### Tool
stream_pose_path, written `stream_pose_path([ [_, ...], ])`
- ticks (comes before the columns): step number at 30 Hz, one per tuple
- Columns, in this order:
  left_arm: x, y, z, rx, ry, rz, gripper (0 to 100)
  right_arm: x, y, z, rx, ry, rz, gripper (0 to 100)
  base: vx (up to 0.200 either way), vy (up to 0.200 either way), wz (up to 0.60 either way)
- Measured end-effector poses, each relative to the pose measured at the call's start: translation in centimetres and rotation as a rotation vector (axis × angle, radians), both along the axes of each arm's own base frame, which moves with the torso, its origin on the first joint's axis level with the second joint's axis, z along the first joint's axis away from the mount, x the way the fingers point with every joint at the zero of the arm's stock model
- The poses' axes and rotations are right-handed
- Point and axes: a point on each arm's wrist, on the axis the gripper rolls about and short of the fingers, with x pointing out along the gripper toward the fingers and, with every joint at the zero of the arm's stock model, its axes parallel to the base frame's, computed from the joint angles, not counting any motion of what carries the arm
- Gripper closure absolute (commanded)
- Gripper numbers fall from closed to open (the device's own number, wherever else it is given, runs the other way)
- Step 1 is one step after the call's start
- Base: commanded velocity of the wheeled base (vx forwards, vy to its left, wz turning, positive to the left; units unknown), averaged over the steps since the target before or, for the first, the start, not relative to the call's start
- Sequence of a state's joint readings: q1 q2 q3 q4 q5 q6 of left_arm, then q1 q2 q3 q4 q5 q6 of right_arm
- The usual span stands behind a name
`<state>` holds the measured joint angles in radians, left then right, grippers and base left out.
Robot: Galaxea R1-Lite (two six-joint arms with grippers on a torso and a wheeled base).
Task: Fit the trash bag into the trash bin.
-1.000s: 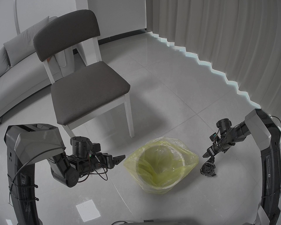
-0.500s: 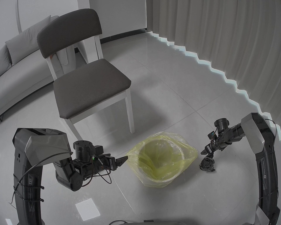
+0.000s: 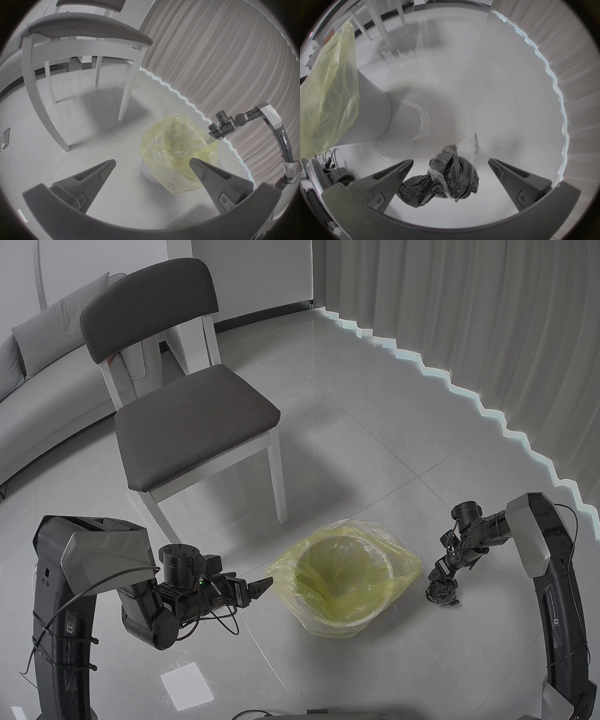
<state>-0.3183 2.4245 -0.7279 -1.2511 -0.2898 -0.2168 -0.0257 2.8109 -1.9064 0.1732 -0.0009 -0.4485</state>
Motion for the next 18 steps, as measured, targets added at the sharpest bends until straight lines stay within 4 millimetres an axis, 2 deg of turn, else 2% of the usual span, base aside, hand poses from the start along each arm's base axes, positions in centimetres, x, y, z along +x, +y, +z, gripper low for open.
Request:
stream_pose_path([
  [5, 0.0, 0.0, -0.2, 0.004, 0.003, 0.001, 0, -0.2, -0.4, -0.9, -0.018, 0.087, -0.022, 0, 0.0, 0.0, 0.0],
  [11, 0.2, 0.0, -0.5, 0.006, 0.005, 0.003, 0, -1.3, -0.9, -3.4, -0.021, 0.218, -0.036, 0, 0.0, 0.0, 0.0],
  [12, 0.2, 0.0, -0.5, 0.006, 0.005, 0.003, 0, -1.5, -0.9, -3.7, -0.021, 0.232, -0.037, 100, 0.0, 0.0, 0.0],
  [18, 0.5, -0.1, -0.9, 0.005, -0.008, 0.011, 0, -2.4, -0.9, -5.3, -0.012, 0.313, -0.054, 100, 0.0, 0.0, 0.0],
])
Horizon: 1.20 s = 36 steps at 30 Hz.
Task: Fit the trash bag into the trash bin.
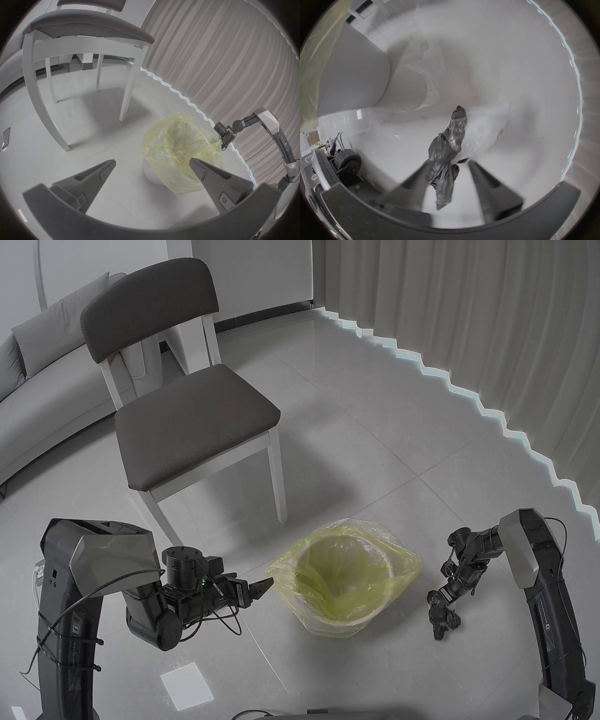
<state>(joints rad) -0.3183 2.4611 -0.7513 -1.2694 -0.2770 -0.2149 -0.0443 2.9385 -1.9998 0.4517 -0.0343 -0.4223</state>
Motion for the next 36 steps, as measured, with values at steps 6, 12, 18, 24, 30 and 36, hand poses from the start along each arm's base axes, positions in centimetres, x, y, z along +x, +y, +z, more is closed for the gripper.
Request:
stream_pose_path([
  [6, 0.0, -0.1, -0.4, -0.003, -0.011, 0.0, 0, -0.2, 0.0, -0.3, 0.002, 0.021, -0.004, 100, 0.0, 0.0, 0.0],
  [12, -0.1, -0.1, -0.7, 0.001, -0.004, 0.003, 0, -0.5, -0.5, -0.6, 0.002, 0.042, -0.011, 100, 0.0, 0.0, 0.0],
  [18, -0.1, -0.1, -0.8, 0.003, -0.002, 0.006, 0, -0.3, -1.2, -0.8, 0.031, 0.017, -0.041, 0, 0.0, 0.0, 0.0],
  [24, -0.2, -0.1, -1.2, 0.009, 0.006, 0.009, 0, 0.1, -1.3, -0.8, 0.058, -0.024, -0.075, 0, 0.0, 0.0, 0.0],
  [30, -0.3, -0.3, -1.4, 0.011, 0.004, 0.007, 0, 0.1, -1.3, -1.3, 0.058, -0.03, -0.08, 0, 0.0, 0.0, 0.0],
  [36, -0.4, -0.5, -1.5, 0.01, -0.004, 0.007, 0, -1.0, -1.2, -4.5, 0.051, 0.031, -0.083, 0, 0.0, 0.0, 0.0],
])
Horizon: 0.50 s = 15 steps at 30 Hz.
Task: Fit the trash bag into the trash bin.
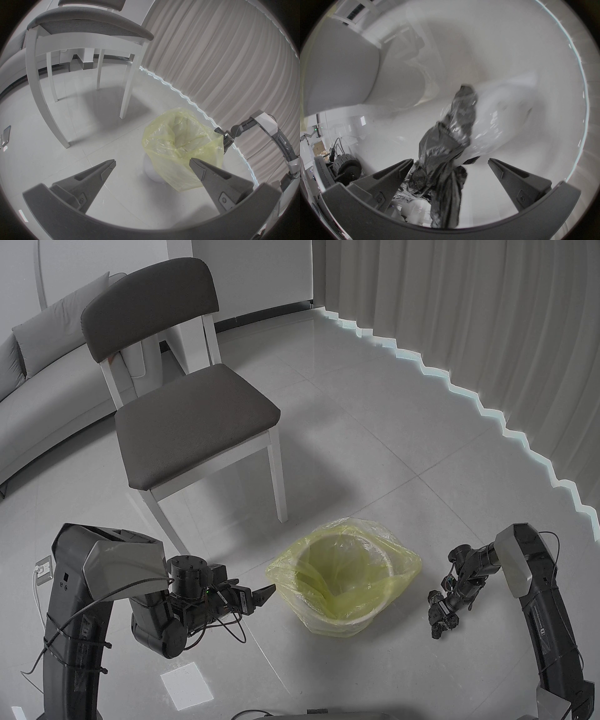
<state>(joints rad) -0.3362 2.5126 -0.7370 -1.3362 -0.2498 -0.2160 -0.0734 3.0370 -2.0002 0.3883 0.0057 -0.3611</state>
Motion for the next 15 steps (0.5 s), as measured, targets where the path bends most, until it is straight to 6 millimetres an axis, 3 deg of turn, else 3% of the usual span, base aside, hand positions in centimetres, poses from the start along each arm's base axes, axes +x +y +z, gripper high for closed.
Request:
stream_pose_path([
  [3, -0.1, 0.0, -0.1, 0.001, 0.003, 0.003, 0, -0.5, 0.1, -1.3, 0.01, 0.024, 0.0, 0, 0.0, 0.0, 0.0],
  [4, -0.1, 0.0, -0.2, 0.001, 0.005, 0.002, 0, -0.6, 0.1, -1.6, 0.016, 0.027, 0.001, 100, 0.0, 0.0, 0.0],
  [15, -0.2, -0.1, -0.4, 0.001, 0.009, 0.001, 0, -0.8, -0.1, -2.1, 0.042, 0.039, -0.002, 100, 0.0, 0.0, 0.0],
])
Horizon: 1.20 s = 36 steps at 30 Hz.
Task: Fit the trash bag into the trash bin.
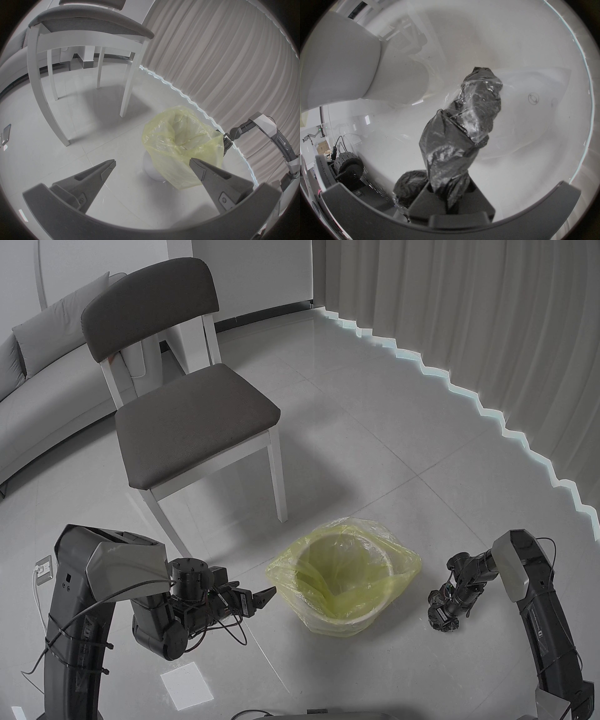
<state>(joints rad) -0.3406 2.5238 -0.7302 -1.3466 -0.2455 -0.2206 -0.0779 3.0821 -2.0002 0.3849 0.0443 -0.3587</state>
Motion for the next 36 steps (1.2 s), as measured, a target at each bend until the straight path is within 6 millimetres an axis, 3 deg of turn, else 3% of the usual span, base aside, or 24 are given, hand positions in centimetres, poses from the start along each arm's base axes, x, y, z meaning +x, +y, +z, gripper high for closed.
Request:
stream_pose_path([
  [4, 0.0, 0.0, 0.1, -0.006, -0.015, 0.001, 0, 0.9, 0.0, 2.1, 0.0, -0.048, 0.002, 100, 0.0, 0.0, 0.0],
  [11, 0.0, 0.4, 0.5, -0.018, -0.048, 0.011, 0, 3.7, 0.7, 11.5, 0.004, -0.31, 0.026, 100, 0.0, 0.0, 0.0],
  [18, 0.0, 1.2, 1.5, -0.031, -0.085, 0.031, 0, 1.8, 3.2, 20.3, 0.022, -0.498, 0.084, 100, 0.0, 0.0, 0.0],
  [23, -0.2, 1.9, 3.0, -0.041, -0.119, 0.052, 0, -1.9, 7.2, 27.0, 0.075, -0.628, 0.17, 100, 0.0, 0.0, 0.0],
  [28, -0.8, 2.5, 4.6, -0.043, -0.154, 0.082, 0, -6.6, 14.3, 31.3, 0.179, -0.699, 0.316, 100, 0.0, 0.0, 0.0],
  [31, -1.4, 2.9, 5.5, -0.046, -0.179, 0.102, 0, -9.3, 18.6, 32.5, 0.248, -0.713, 0.415, 100, 0.0, 0.0, 0.0],
  [36, -2.6, 3.5, 6.1, -0.042, -0.181, 0.122, 0, -11.4, 22.7, 31.5, 0.301, -0.671, 0.509, 100, 0.0, 0.0, 0.0],
])
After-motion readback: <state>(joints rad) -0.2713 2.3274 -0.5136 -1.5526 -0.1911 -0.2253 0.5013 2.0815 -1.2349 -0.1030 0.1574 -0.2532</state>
